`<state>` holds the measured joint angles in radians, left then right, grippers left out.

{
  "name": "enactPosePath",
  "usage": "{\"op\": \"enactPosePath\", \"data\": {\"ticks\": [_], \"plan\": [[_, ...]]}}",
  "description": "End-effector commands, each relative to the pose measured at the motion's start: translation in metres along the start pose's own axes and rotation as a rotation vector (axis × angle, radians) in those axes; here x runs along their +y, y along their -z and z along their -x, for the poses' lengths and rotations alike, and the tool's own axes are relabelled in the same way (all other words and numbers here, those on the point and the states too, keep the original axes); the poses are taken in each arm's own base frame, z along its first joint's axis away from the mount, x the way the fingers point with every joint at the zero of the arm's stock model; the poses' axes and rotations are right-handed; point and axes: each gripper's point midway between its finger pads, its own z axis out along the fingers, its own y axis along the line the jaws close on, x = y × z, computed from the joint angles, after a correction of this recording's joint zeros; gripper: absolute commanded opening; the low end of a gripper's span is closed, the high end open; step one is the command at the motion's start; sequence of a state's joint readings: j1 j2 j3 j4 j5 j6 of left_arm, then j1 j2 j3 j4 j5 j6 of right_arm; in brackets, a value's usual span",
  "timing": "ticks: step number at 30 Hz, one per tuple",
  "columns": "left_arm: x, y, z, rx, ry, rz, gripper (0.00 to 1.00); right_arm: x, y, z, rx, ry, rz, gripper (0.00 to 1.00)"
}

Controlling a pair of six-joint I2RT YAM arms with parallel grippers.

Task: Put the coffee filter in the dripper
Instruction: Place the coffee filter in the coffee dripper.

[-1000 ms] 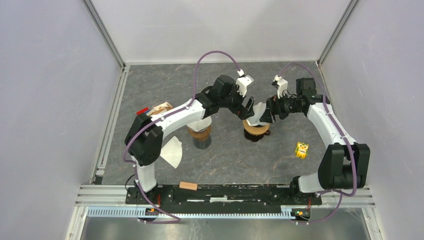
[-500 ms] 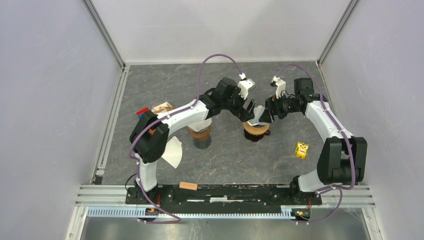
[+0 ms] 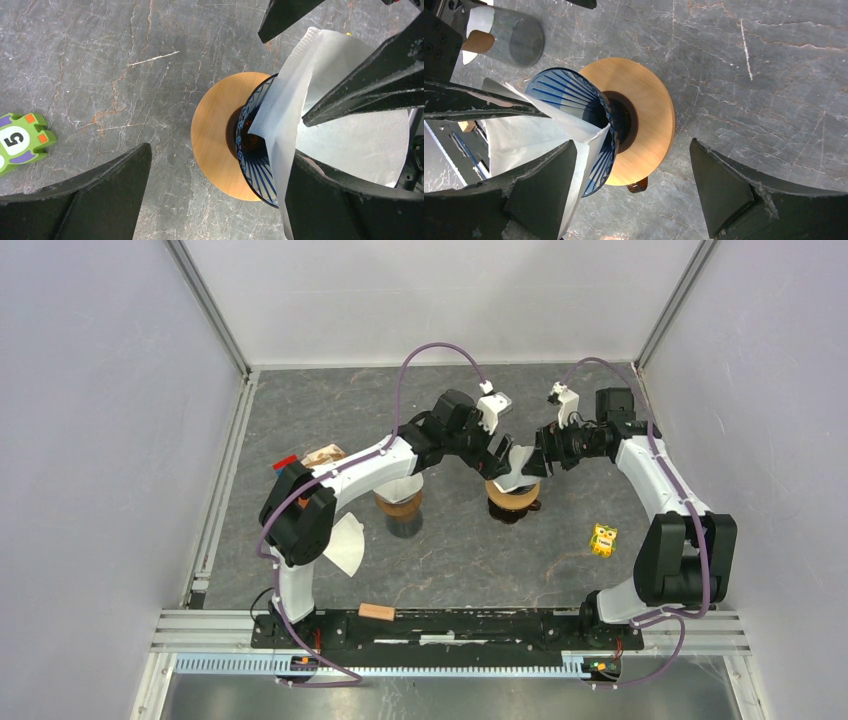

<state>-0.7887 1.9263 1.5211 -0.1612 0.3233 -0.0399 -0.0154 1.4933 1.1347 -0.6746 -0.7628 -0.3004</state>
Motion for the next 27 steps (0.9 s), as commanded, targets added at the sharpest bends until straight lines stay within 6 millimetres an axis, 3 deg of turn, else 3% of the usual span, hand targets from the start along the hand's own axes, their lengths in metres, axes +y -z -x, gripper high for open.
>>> {"op": "enactPosePath", "data": {"ticks": [1, 18, 27], "plan": [[-0.004, 0.005, 0.020, -0.030, -0.049, -0.016, 1.00, 0.006, 0.012, 0.025, -0.062, 0.026, 0.009, 0.91], [-0.005, 0.009, 0.026, -0.035, -0.063, -0.017, 1.00, 0.027, 0.025, 0.033, -0.093, 0.007, 0.086, 0.93], [-0.011, 0.017, 0.040, -0.053, -0.069, -0.029, 1.00, 0.022, 0.027, 0.029, -0.088, 0.003, 0.072, 0.93]]}}
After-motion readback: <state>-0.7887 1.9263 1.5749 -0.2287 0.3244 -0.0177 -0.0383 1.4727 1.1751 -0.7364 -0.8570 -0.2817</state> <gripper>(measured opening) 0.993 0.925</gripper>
